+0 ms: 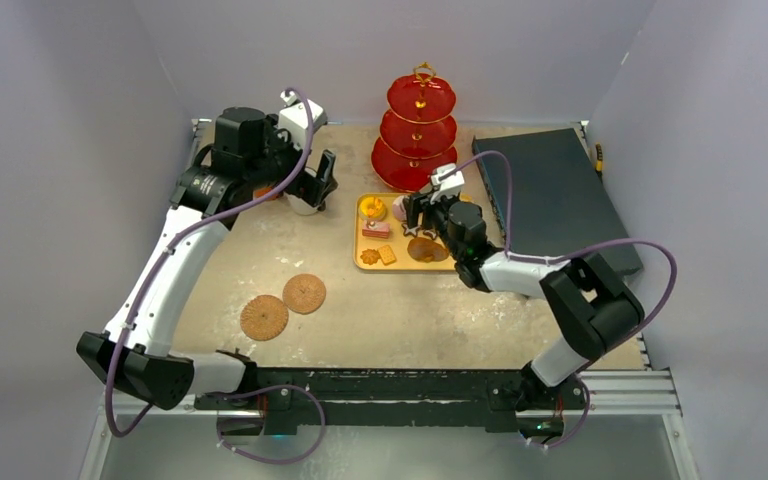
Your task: Serve the afternoon tea
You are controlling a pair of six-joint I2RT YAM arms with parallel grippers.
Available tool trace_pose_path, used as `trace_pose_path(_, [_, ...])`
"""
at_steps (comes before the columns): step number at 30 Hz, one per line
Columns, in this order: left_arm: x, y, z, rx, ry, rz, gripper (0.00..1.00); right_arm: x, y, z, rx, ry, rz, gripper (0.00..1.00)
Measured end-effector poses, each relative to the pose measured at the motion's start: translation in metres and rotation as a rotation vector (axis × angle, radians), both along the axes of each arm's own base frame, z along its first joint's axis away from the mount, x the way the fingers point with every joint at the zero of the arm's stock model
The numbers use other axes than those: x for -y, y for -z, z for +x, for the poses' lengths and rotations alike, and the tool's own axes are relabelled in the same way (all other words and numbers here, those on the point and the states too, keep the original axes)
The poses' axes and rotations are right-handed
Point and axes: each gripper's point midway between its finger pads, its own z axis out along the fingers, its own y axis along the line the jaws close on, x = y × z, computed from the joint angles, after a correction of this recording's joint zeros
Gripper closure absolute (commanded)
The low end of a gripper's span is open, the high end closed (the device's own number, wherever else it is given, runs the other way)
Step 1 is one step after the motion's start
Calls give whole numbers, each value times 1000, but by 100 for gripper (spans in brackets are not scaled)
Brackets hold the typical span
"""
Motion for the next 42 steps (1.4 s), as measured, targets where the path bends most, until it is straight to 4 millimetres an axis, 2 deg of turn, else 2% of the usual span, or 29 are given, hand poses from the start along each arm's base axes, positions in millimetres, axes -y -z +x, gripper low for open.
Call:
trace_pose_path(10, [-1,-2,-1,13,6,5,3,-9,20,14,-4,-1,-24,30])
trace_pose_path(15, [-2,-4,-2,20,3,5,4,-10,30,20,-3,6,-47,38])
trace_pose_path(20, [-3,-4,0,22,-8,11,6,-10,28,22,9,13,-52,47])
trace_pose_path(24, [-8,-4,2,26,-32,23,7,-9,14,21,33,20,-41,48])
trace_pose_path(30, [-15,8,8,0,-77,61,7,3,-50,14,142,51,20,49])
trace_pose_path(32, [-17,14,10,-18,-88,75,7,9,-60,15,162,69,29,50])
trace_pose_path(34, [-19,18,11,-31,-96,87,7,17,-61,20,163,93,28,50])
trace_pose_path(42, [-21,20,11,-35,-104,96,7,64,-43,45,126,209,-1,50])
